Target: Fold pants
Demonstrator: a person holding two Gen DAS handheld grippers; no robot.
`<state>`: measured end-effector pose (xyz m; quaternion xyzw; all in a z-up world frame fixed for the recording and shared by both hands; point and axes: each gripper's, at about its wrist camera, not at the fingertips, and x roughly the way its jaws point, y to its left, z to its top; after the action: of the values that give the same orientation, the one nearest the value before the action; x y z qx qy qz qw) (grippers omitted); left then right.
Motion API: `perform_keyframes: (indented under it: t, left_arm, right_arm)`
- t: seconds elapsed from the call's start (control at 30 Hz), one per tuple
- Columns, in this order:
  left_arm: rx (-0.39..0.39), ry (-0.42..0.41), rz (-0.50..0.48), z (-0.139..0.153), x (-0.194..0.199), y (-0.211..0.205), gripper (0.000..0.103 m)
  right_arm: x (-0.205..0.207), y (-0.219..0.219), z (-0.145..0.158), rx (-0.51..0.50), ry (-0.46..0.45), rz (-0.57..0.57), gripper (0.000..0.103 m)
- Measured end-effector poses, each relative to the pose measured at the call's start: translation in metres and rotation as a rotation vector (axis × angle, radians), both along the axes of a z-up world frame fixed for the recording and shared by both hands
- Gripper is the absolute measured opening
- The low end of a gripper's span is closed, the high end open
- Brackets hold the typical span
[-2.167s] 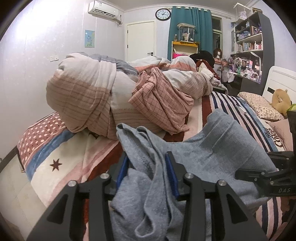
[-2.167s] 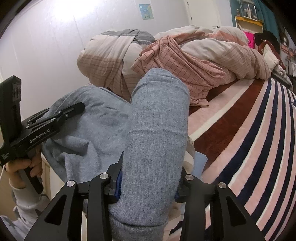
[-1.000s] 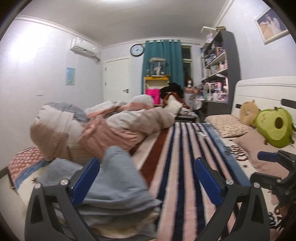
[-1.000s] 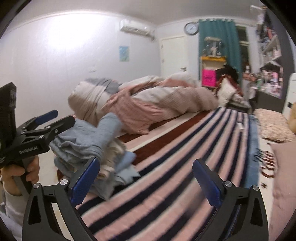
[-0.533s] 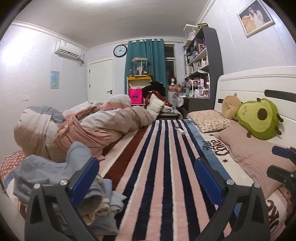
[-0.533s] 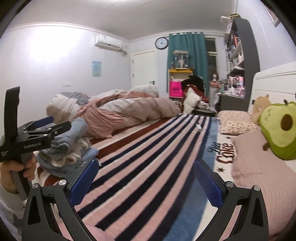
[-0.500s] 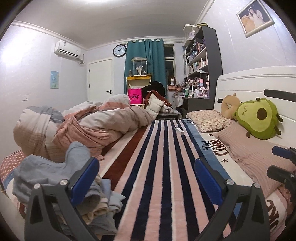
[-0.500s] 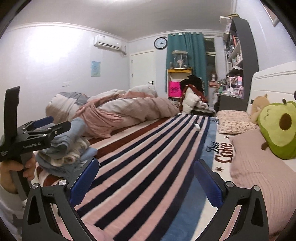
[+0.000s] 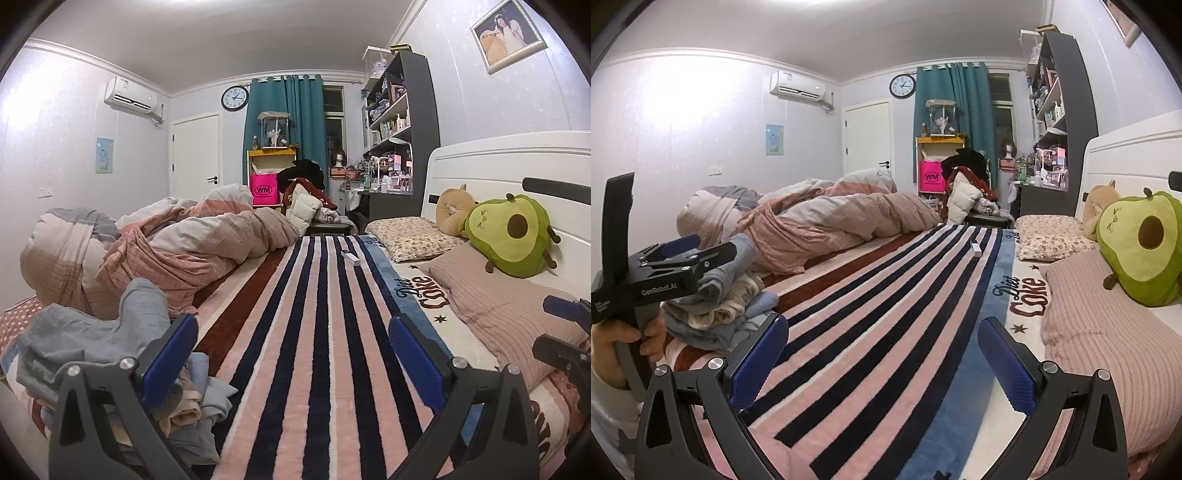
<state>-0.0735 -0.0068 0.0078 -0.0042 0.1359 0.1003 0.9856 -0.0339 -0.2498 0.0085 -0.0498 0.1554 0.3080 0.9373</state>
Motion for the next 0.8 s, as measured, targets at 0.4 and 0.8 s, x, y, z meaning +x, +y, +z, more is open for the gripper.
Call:
perform_keyframes:
  t: [0.4, 0.8]
  left_arm:
    - [-0.002, 0.001, -0.008, 0.0002, 0.0002, -0.0021, 0.102]
    - [0.003, 0.003, -0.016, 0.0006, 0.0014, -0.005, 0.102]
  right_arm:
    - [-0.0005, -0.0029, -0.0016, 0.005, 0.01, -0.014, 0.102]
    - [0.0014, -0.0041, -0.002, 0.006, 0.011, -0.011, 0.102]
